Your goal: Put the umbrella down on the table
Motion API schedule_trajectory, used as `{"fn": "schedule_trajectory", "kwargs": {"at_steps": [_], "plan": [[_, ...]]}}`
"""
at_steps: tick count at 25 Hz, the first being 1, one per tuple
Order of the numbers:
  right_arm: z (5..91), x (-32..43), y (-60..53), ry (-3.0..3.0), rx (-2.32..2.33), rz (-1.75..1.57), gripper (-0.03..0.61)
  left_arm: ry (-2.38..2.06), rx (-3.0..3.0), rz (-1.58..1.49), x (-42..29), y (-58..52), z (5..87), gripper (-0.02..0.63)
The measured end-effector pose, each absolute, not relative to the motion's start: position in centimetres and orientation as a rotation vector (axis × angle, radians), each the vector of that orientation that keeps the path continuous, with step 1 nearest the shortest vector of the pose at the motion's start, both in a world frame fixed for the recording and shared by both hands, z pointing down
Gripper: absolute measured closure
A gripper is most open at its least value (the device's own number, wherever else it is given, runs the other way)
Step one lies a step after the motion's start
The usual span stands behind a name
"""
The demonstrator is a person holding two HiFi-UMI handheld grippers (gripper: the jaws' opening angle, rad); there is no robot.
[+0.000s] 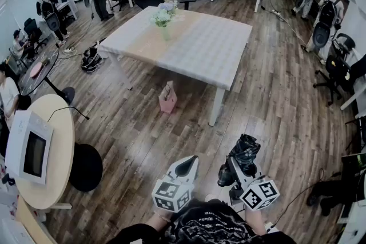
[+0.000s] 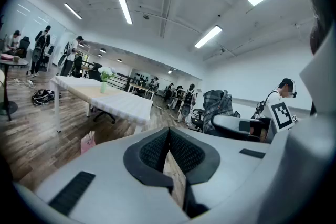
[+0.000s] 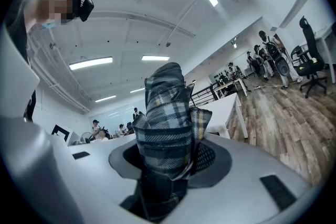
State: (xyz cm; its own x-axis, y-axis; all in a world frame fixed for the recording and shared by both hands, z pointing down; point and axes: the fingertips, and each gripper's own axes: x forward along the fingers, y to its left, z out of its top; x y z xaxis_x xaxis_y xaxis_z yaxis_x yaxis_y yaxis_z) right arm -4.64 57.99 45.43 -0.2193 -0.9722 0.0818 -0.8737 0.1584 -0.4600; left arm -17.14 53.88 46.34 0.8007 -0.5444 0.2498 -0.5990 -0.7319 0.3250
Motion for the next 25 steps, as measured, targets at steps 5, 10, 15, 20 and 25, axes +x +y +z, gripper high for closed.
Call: {"fn": "schedule_trajectory", "kwargs": {"at_steps": [5,10,15,20,25], "plan": [[44.9,-4.4,57.7,2.217,-1.825,-0.591,0.391,-0.863,2.598,0.191,-16.9,53.6,46.3,0.595],[44.9,-5.3,57.9,2.217,-1.795,-0.608,0.387,-0.839,2.602,0.204,-17.3,53.8,46.8,0.595],[44.9,-7.8,57.4,2.198,-1.778,-0.611,0.38,-0.805,2.603,0.217,-19.4,53.2,47.3,0.595],[45.4,-9.1,57.0,2.114,-1.777,-0.607,0.38,-0.812,2.597,0.238,-21.8,52.4,48.5,0.595],[45.4,-9.6,55.9,2.113,-1.817,-0.599,0.382,-0.816,2.59,0.244,-23.0,51.0,48.7,0.595]]}}
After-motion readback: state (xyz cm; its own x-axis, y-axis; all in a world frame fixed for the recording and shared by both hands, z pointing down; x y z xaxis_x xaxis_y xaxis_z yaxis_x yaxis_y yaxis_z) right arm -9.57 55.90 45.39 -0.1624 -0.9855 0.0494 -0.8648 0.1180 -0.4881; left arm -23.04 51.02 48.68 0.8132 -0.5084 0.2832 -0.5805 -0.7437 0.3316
